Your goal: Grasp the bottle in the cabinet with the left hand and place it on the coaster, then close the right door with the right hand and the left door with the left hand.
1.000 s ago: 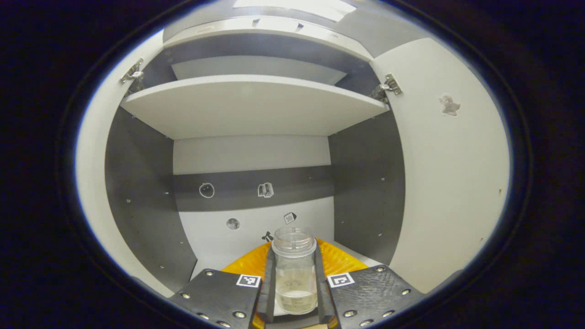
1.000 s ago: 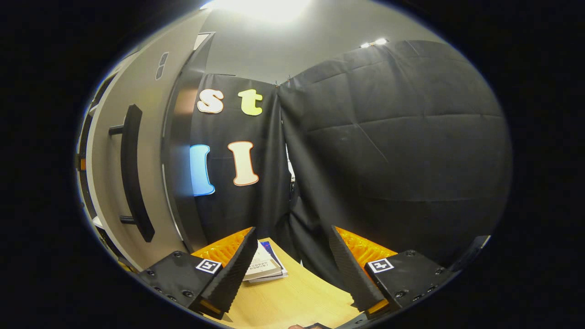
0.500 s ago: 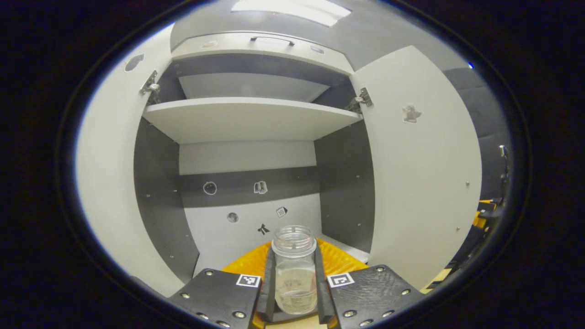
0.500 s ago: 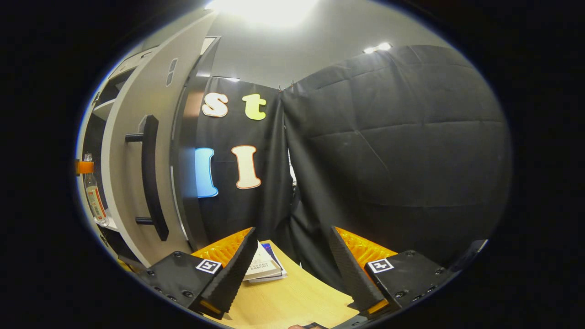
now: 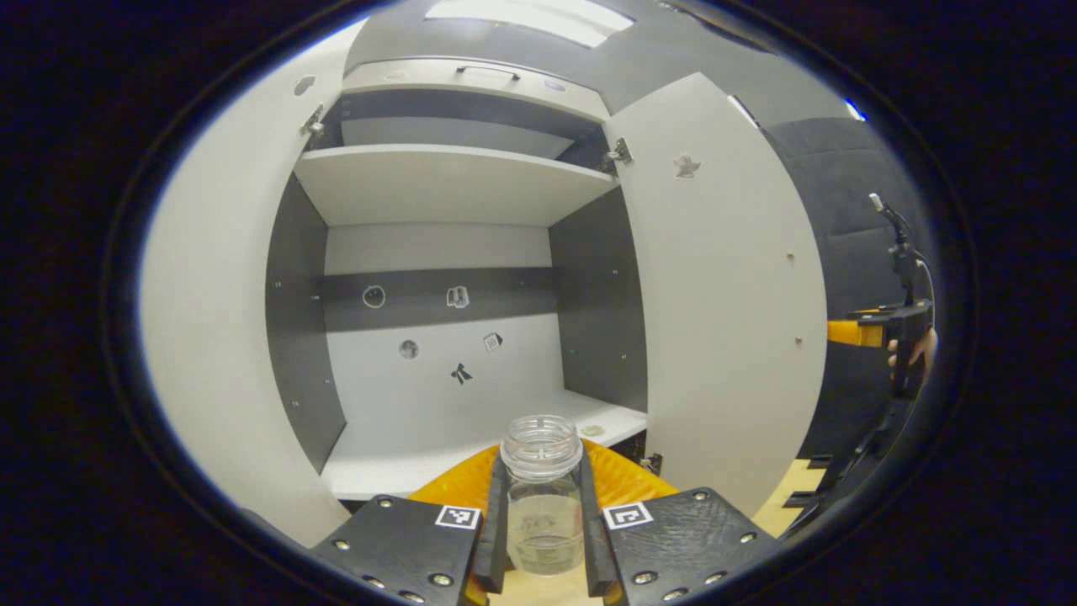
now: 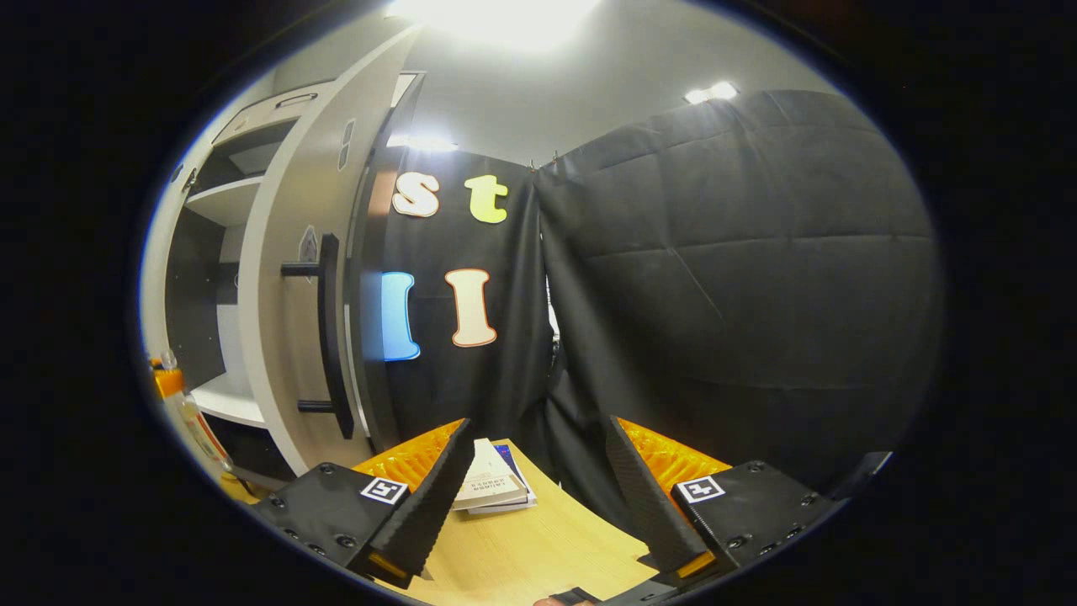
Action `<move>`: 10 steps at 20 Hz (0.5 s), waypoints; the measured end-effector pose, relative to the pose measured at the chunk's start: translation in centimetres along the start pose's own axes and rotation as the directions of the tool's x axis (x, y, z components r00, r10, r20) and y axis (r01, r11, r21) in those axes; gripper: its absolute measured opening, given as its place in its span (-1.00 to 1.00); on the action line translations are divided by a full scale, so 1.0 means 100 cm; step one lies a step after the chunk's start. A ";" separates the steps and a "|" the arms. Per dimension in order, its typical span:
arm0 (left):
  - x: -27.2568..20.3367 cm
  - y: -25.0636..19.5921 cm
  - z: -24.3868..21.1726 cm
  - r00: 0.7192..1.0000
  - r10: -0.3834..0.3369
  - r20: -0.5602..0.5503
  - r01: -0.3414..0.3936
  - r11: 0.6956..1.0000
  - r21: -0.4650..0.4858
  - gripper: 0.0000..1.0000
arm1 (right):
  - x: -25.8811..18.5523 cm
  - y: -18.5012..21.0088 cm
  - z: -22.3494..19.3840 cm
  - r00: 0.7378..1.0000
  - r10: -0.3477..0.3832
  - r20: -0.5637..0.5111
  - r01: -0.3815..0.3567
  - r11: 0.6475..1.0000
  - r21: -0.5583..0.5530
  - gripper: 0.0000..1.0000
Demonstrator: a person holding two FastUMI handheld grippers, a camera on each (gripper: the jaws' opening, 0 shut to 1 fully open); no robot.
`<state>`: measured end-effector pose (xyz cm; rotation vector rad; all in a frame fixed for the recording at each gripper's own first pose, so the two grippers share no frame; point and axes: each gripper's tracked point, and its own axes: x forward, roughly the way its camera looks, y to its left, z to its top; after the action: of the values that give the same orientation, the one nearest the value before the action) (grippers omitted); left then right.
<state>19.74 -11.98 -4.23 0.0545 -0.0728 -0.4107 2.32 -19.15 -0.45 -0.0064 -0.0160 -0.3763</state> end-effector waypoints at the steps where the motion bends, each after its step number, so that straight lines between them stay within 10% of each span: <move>1: -0.004 -0.005 -0.011 1.000 -0.008 -0.007 0.008 1.000 -0.008 -0.24 | -0.002 0.000 0.001 1.000 0.002 -0.003 -0.002 1.000 -0.003 0.93; 10: -0.011 -0.060 -0.111 0.987 -0.132 -0.087 0.112 0.972 -0.207 -0.19 | -0.026 0.000 0.009 1.000 0.000 -0.011 0.000 0.999 -0.035 0.93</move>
<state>17.30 -16.60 -15.75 -0.1211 0.0723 -0.5360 -0.15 -18.18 0.43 -0.0390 0.0019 -0.3765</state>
